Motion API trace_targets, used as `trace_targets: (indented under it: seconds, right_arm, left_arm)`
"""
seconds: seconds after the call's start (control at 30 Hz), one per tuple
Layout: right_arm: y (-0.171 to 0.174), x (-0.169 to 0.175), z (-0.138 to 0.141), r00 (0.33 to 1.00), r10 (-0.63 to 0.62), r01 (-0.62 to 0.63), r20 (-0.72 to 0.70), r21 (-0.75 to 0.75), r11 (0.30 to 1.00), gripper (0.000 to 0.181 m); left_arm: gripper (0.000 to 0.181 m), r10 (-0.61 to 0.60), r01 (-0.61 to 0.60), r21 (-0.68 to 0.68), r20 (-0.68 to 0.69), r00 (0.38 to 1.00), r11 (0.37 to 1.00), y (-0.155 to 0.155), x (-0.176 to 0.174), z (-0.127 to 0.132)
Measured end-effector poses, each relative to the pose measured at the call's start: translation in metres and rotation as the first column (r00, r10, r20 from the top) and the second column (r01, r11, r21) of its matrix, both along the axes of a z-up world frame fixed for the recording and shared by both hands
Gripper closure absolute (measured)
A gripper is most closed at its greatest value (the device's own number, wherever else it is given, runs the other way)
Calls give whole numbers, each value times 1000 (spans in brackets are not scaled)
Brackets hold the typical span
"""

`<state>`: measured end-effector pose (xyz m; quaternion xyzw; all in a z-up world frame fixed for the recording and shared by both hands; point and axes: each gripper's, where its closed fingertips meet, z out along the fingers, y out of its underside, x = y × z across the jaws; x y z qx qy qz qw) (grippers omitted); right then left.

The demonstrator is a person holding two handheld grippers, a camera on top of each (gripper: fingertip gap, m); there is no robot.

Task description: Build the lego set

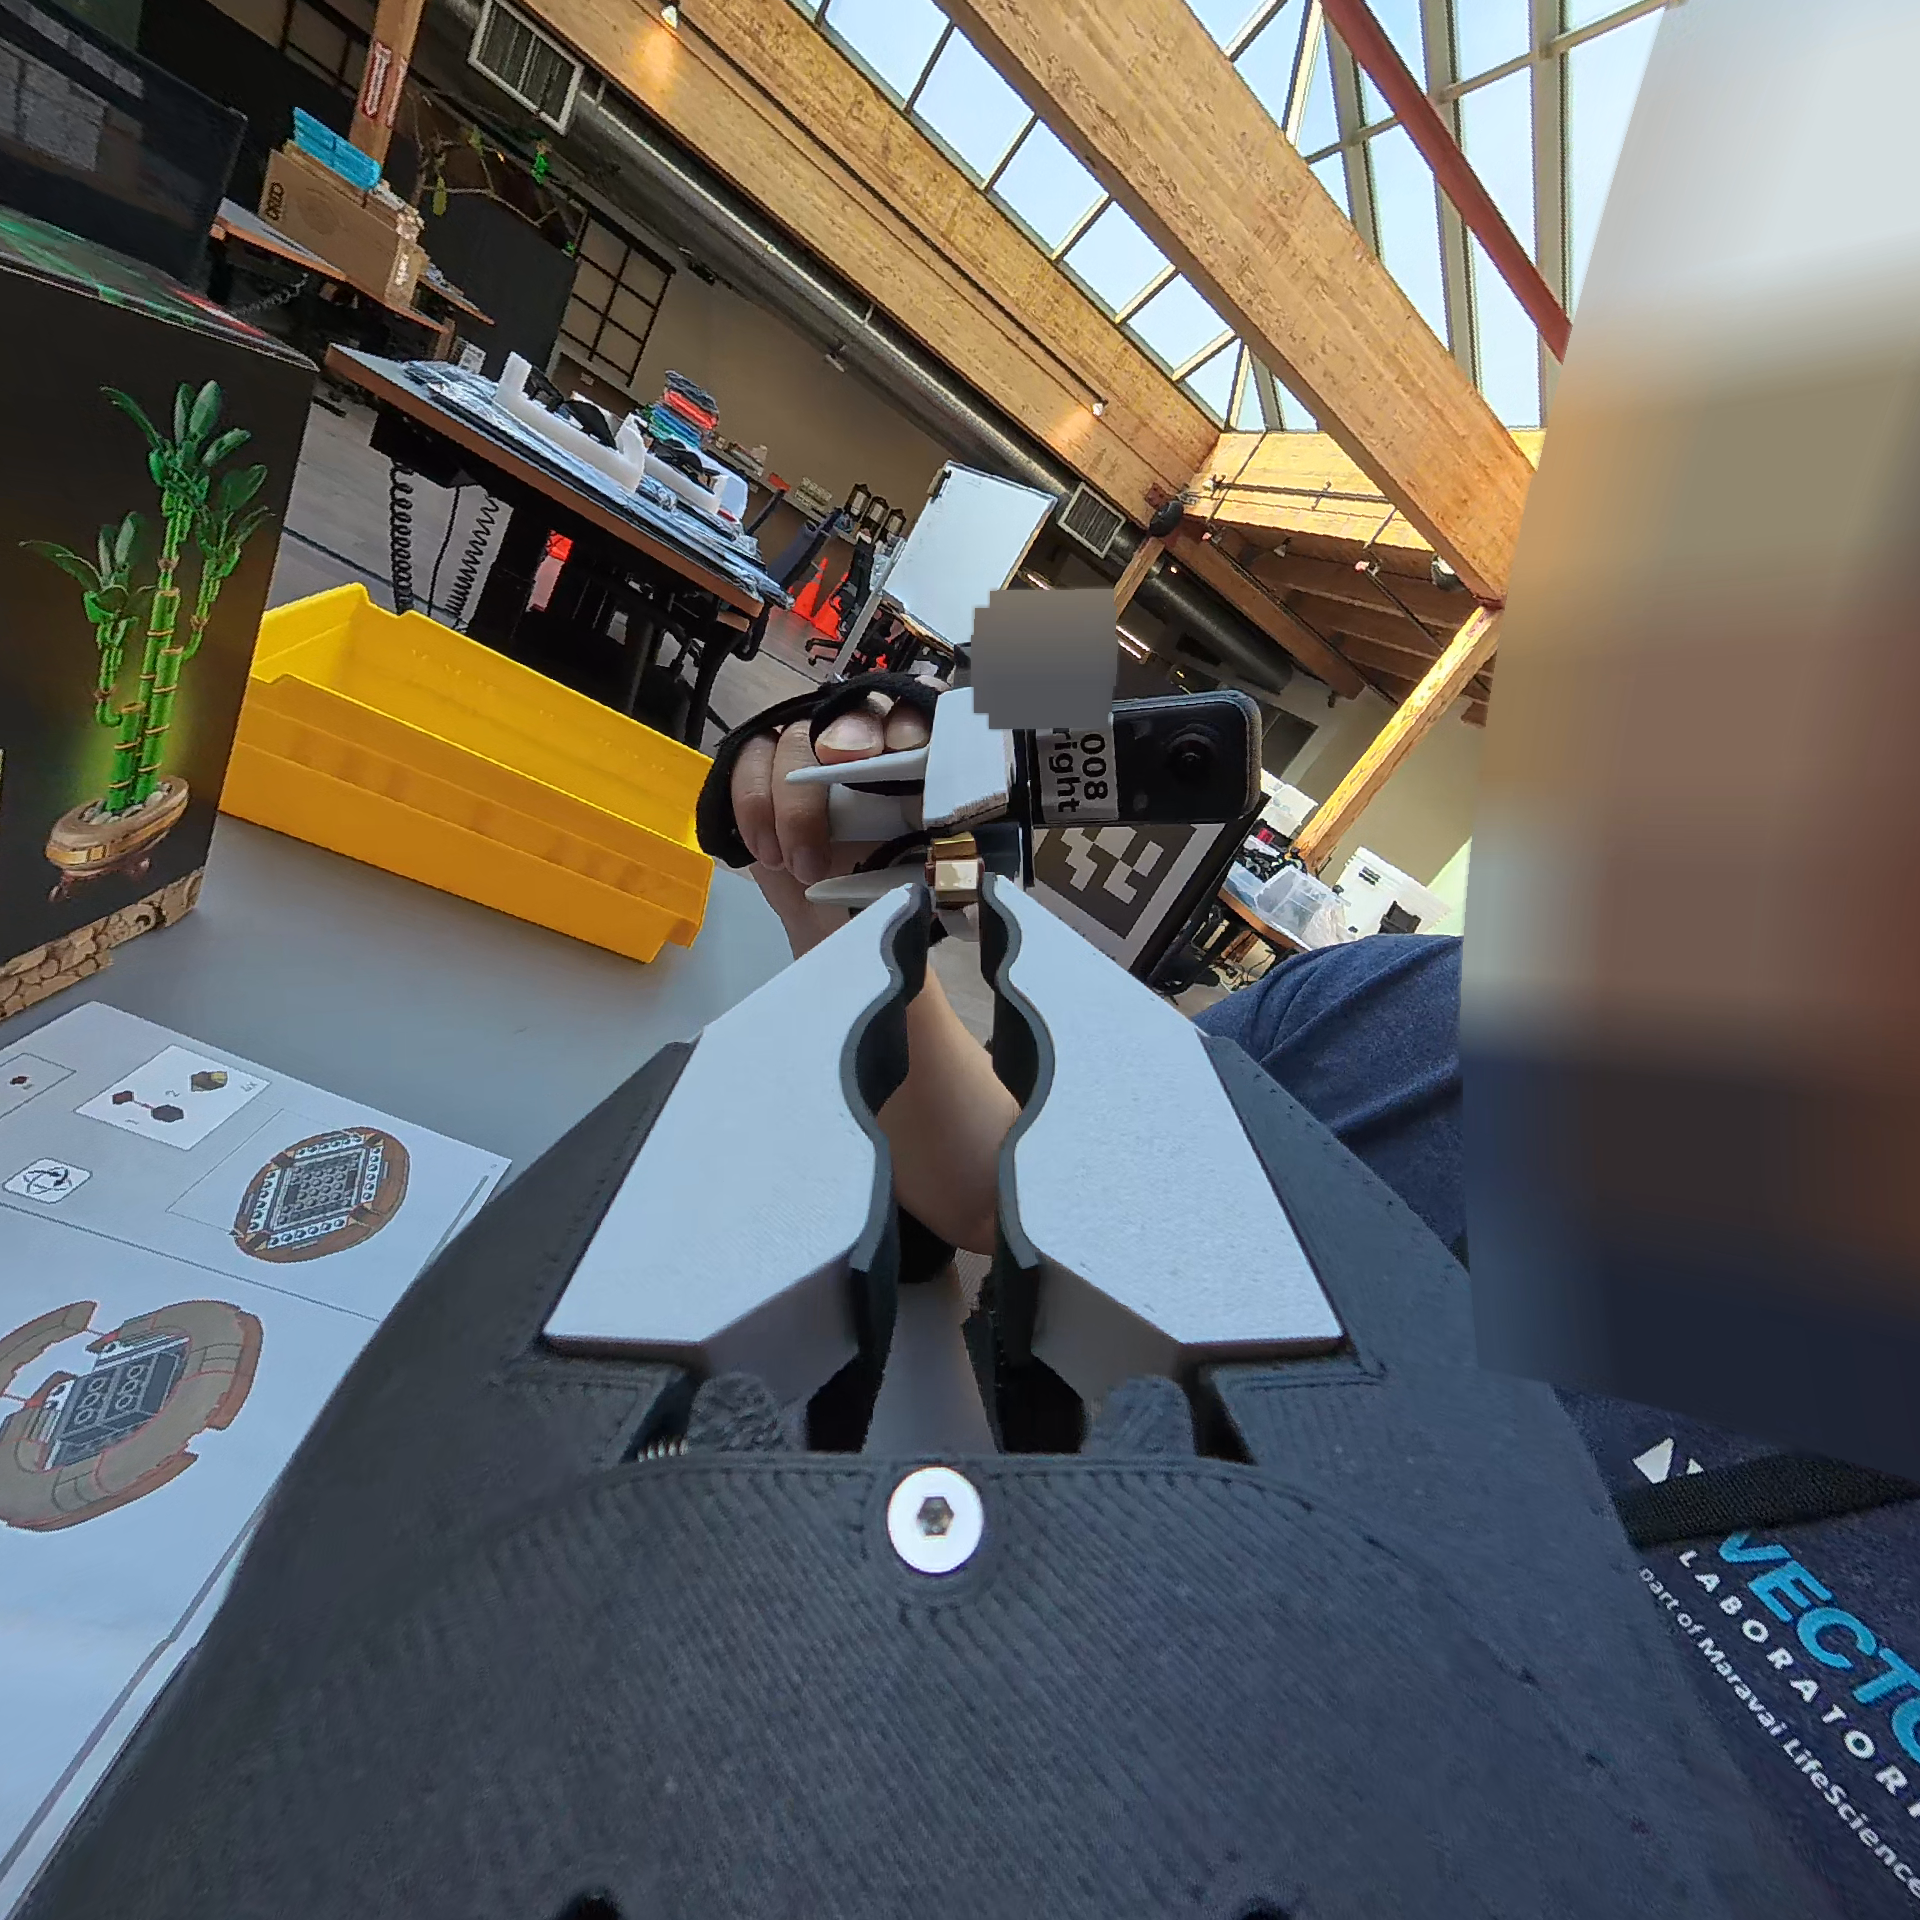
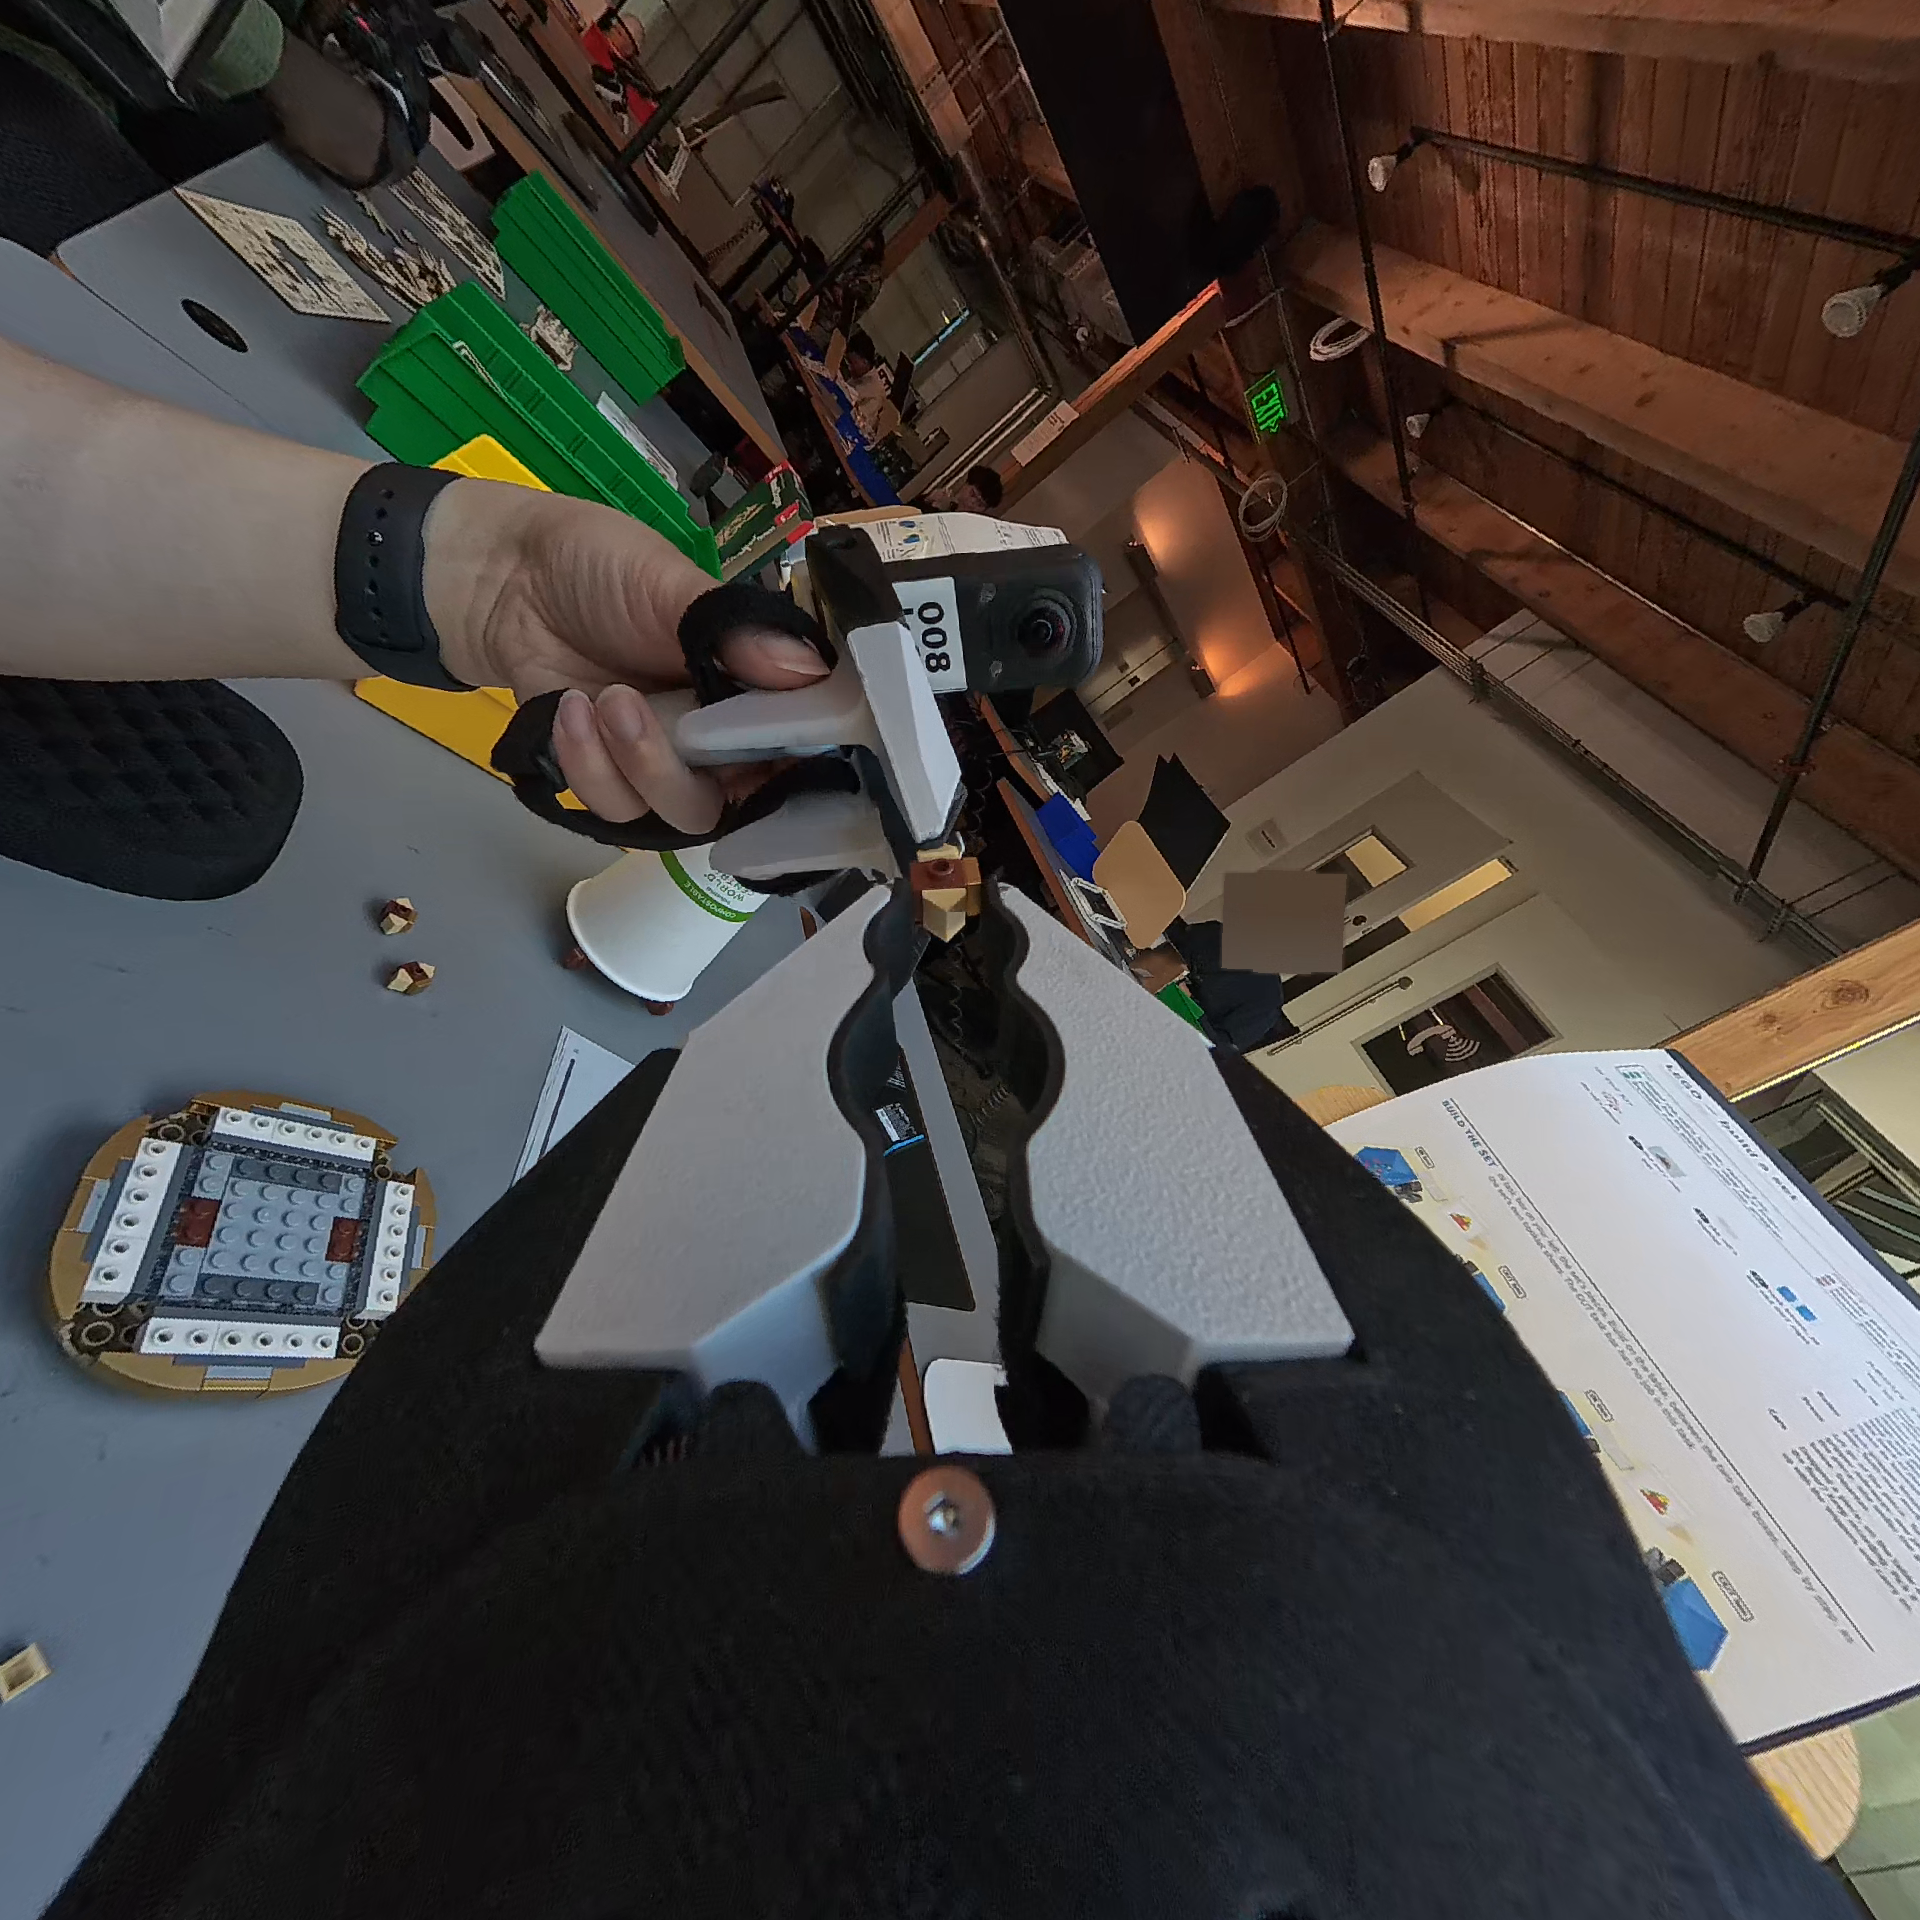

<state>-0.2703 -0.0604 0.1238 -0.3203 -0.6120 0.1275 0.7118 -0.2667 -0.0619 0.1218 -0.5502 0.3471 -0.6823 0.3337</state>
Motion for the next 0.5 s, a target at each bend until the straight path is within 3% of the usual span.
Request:
trace_targets:
  seconds: [0.5]
  right_arm:
    - [2, -2, -12, 998, -10, 12, 69, -22, 1000, 170]
  left_arm:
    - [176, 8, -9, -17, -90, 996, 1000, 1, -2, -11]
